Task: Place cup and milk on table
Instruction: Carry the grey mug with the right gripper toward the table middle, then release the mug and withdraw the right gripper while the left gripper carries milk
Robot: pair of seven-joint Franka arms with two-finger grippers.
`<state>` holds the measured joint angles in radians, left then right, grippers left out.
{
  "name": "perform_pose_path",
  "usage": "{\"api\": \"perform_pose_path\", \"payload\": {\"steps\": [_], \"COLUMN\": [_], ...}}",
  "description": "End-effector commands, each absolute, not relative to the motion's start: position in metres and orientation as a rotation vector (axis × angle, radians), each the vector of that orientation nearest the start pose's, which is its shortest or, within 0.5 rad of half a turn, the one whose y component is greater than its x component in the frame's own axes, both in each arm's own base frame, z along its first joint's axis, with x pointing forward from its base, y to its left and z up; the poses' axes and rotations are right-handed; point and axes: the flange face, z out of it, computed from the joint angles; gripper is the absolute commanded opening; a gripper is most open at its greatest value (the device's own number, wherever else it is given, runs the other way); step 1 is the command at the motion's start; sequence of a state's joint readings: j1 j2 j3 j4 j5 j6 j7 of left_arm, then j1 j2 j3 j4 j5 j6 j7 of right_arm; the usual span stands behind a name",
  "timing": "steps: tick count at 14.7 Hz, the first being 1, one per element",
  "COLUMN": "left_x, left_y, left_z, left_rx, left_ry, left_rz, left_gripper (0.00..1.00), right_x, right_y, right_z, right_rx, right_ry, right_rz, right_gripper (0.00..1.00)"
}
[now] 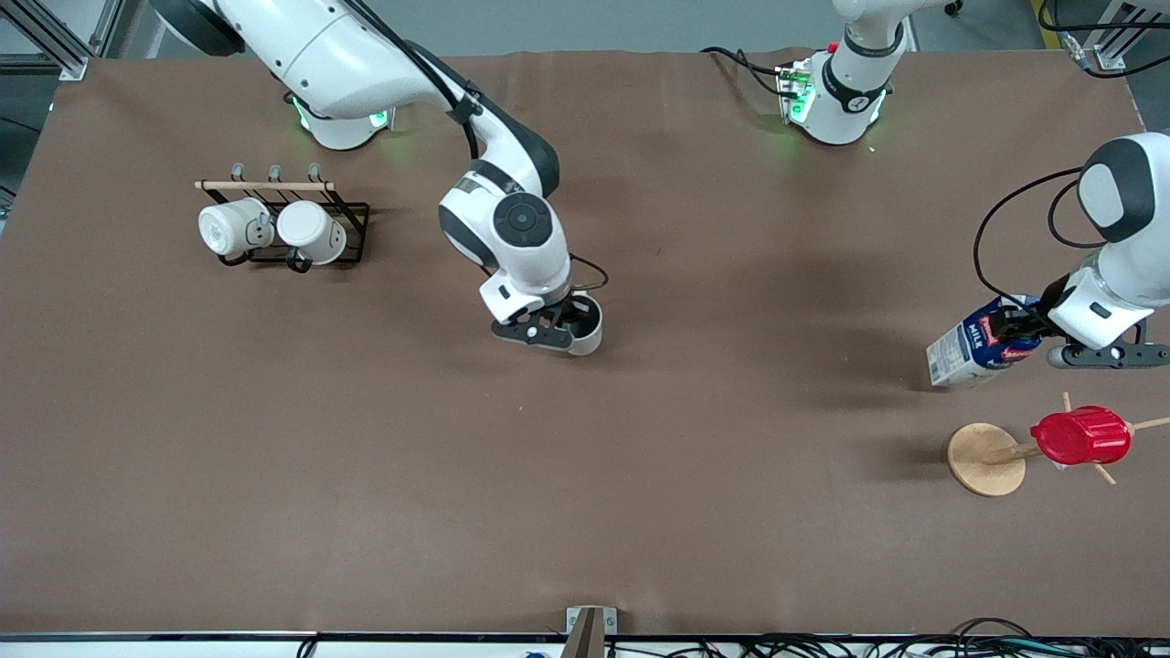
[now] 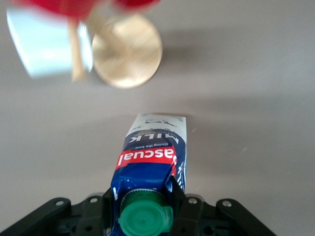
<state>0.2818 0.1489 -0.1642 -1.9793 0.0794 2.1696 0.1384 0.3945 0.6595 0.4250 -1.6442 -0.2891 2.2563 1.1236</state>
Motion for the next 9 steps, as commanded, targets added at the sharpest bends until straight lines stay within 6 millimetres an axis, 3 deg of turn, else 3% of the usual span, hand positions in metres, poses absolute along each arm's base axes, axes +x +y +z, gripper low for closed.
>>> {"api": "perform_pose_path", "payload": {"steps": [1, 5, 7, 8, 9], "left_x": [0.599, 0.607, 0.602, 0.599, 0.598], "left_y": [0.030, -0.043, -0.087, -0.114, -0.132], "left_z": [0.437, 0.457, 0.460, 0.455, 0.454], "left_rx": [-3.092, -3.102, -3.111, -3.121, -3.130], "left_ry": [0.159, 0.269, 0.299, 0.316, 0.306], "left_rz": [-0.126, -0.166, -0.166, -0.155, -0.154], "left_gripper": [0.04, 0.00, 0.00, 0.01, 0.01], "right_x": [0.496, 0.487, 0.484, 0.484, 0.484], "right_y": [0.484, 0.493, 0.496, 0.496, 0.495], "right_z": [0.258, 0.246, 0.246, 0.246, 0.245], "right_rx": [-3.060, -3.068, -3.073, -3.074, -3.075], "right_ry": [0.297, 0.227, 0.209, 0.207, 0.209], "right_rz": [-0.024, -0.047, -0.058, -0.057, -0.055], "right_gripper": [0.02, 0.08, 0.09, 0.21, 0.48]}}
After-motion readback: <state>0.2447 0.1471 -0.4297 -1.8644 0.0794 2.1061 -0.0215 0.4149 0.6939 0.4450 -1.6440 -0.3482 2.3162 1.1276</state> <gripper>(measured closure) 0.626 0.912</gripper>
